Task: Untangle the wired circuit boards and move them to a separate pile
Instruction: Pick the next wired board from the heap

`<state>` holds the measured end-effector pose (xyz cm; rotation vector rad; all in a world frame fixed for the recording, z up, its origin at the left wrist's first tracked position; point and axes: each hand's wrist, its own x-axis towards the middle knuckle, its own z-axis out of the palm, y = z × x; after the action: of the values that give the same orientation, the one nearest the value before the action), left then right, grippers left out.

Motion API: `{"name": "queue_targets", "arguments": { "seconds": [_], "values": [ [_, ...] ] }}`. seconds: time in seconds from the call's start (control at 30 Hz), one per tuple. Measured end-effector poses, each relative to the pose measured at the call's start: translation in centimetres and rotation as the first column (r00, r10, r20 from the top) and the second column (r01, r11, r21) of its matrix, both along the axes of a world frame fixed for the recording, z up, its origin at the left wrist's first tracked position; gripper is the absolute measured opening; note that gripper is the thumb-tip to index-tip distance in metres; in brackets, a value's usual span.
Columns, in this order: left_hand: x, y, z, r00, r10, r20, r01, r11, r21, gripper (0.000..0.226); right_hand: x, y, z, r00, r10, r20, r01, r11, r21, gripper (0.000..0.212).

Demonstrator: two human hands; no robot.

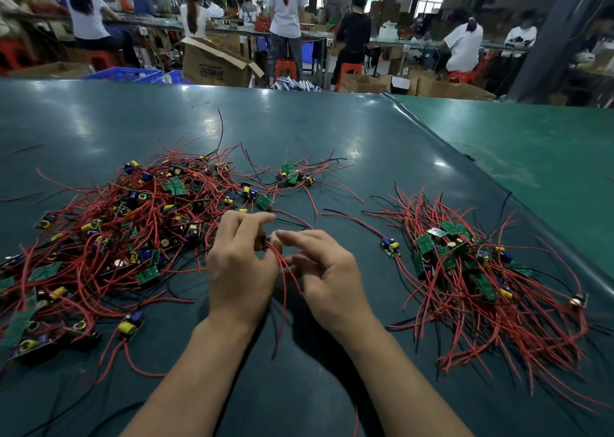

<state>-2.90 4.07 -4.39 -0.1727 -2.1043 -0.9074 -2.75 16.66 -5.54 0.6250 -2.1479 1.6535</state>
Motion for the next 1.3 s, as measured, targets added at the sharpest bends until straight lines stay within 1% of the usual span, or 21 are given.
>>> {"name": "queue_targets", "arguments": {
  "seconds": [0.03, 0.07, 0.17, 0.23, 0.33, 0.37, 0.43, 0.53, 0.57, 0.63, 0.67, 0.73, 0.77, 0.83, 0.93, 1.03, 1.07, 1.13, 1.2, 1.27, 1.3],
  "values": [
    [0.0, 0.1, 0.0, 1.000, -0.011, 0.006, 0.011, 1.000, 0.018, 0.039, 0.1, 0.0, -0.1, 1.000, 0.021, 0.017, -0.021, 0.999, 0.032, 0.048],
    [0.0, 0.1, 0.0, 1.000, -0.028, 0.014, 0.027, 0.999, 0.043, 0.043, 0.1, -0.1, -0.1, 1.000, 0.023, -0.001, -0.023, 0.998, 0.062, 0.046],
    [-0.2, -0.4, -0.2, 0.992, -0.078, 0.095, 0.068, 0.992, 0.110, 0.050, 0.1, -0.1, -0.3, 0.994, 0.010, -0.109, -0.004, 0.998, 0.058, 0.026],
    [-0.4, -0.6, -0.3, 0.979, -0.119, 0.168, 0.099, 0.987, 0.124, 0.055, 0.2, 0.1, -0.3, 0.991, 0.002, -0.137, 0.009, 0.997, 0.083, 0.023],
    [-0.2, -0.4, -0.4, 0.970, -0.144, 0.196, 0.130, 0.988, 0.080, 0.044, 0.2, 0.1, -0.1, 0.998, -0.019, -0.065, 0.022, 0.999, 0.042, 0.024],
    [-0.1, -0.4, -0.3, 0.972, -0.137, 0.193, 0.127, 0.990, 0.062, 0.039, 0.2, 0.0, 0.1, 0.999, -0.029, -0.021, 0.029, 1.000, -0.007, 0.022],
    [0.0, -0.5, -0.1, 0.978, -0.125, 0.167, 0.126, 0.992, 0.008, 0.030, 0.1, -0.2, 0.4, 0.992, -0.002, 0.123, 0.027, 0.980, -0.198, 0.021],
    [0.0, -0.6, 0.2, 0.968, -0.216, 0.126, 0.226, 0.972, -0.071, 0.027, -0.4, 0.3, 0.8, 0.948, 0.094, 0.305, 0.079, 0.857, -0.510, 0.019],
    [0.0, -0.5, 0.2, 0.960, -0.252, 0.119, 0.262, 0.962, -0.077, 0.027, -0.5, 0.6, 1.0, 0.933, 0.115, 0.341, 0.110, 0.810, -0.575, 0.018],
    [0.1, -0.3, 0.1, 0.948, -0.295, 0.122, 0.300, 0.954, -0.023, 0.024, -0.6, 1.0, 1.2, 0.909, 0.157, 0.386, 0.146, 0.748, -0.647, 0.018],
    [0.1, -0.1, 0.1, 0.947, -0.296, 0.122, 0.296, 0.955, 0.021, 0.022, -0.6, 1.0, 1.3, 0.903, 0.162, 0.397, 0.148, 0.751, -0.644, 0.019],
    [0.1, -0.1, 0.1, 0.962, -0.257, 0.090, 0.250, 0.965, 0.075, 0.019, -0.5, 0.7, 1.2, 0.904, 0.136, 0.405, 0.123, 0.826, -0.551, 0.024],
    [0.0, -0.3, 0.1, 0.970, -0.233, 0.066, 0.228, 0.971, 0.070, 0.021, -0.4, 0.4, 1.0, 0.907, 0.126, 0.402, 0.100, 0.863, -0.496, 0.028],
    [-0.1, -0.6, 0.1, 0.975, -0.219, 0.030, 0.219, 0.976, 0.013, 0.025, -0.3, 0.0, 0.8, 0.914, 0.129, 0.386, 0.063, 0.891, -0.449, 0.032],
    [-0.2, -0.7, 0.0, 0.957, -0.289, 0.013, 0.289, 0.954, -0.075, 0.027, -0.5, 0.2, 0.9, 0.930, 0.082, 0.359, 0.106, 0.874, -0.475, 0.022],
    [0.0, -0.4, 0.1, 0.931, -0.365, 0.016, 0.364, 0.927, -0.089, 0.028, -0.9, 0.8, 0.7, 0.902, 0.057, 0.429, 0.189, 0.839, -0.510, 0.009],
    [0.0, -0.3, 0.1, 0.923, -0.385, 0.013, 0.384, 0.919, -0.084, 0.029, -0.9, 1.0, 0.7, 0.888, 0.079, 0.453, 0.198, 0.824, -0.531, 0.006],
    [0.0, -0.4, 0.1, 0.912, -0.411, 0.001, 0.410, 0.909, -0.079, 0.029, -1.1, 1.2, 0.5, 0.869, 0.127, 0.477, 0.191, 0.805, -0.561, 0.017],
    [-0.1, -0.4, -0.1, 0.908, -0.418, -0.015, 0.415, 0.905, -0.094, 0.027, -1.1, 1.2, 0.5, 0.867, 0.134, 0.479, 0.192, 0.798, -0.571, 0.015],
    [-0.2, -0.4, -0.2, 0.912, -0.409, -0.036, 0.404, 0.908, -0.108, 0.025, -1.3, 1.2, 0.7, 0.878, 0.063, 0.475, 0.242, 0.798, -0.552, 0.009],
    [-0.3, -0.4, -0.3, 0.916, -0.399, -0.049, 0.392, 0.914, -0.108, 0.024, -1.4, 1.3, 0.8, 0.885, 0.010, 0.466, 0.283, 0.784, -0.553, 0.015]
  ]
}}
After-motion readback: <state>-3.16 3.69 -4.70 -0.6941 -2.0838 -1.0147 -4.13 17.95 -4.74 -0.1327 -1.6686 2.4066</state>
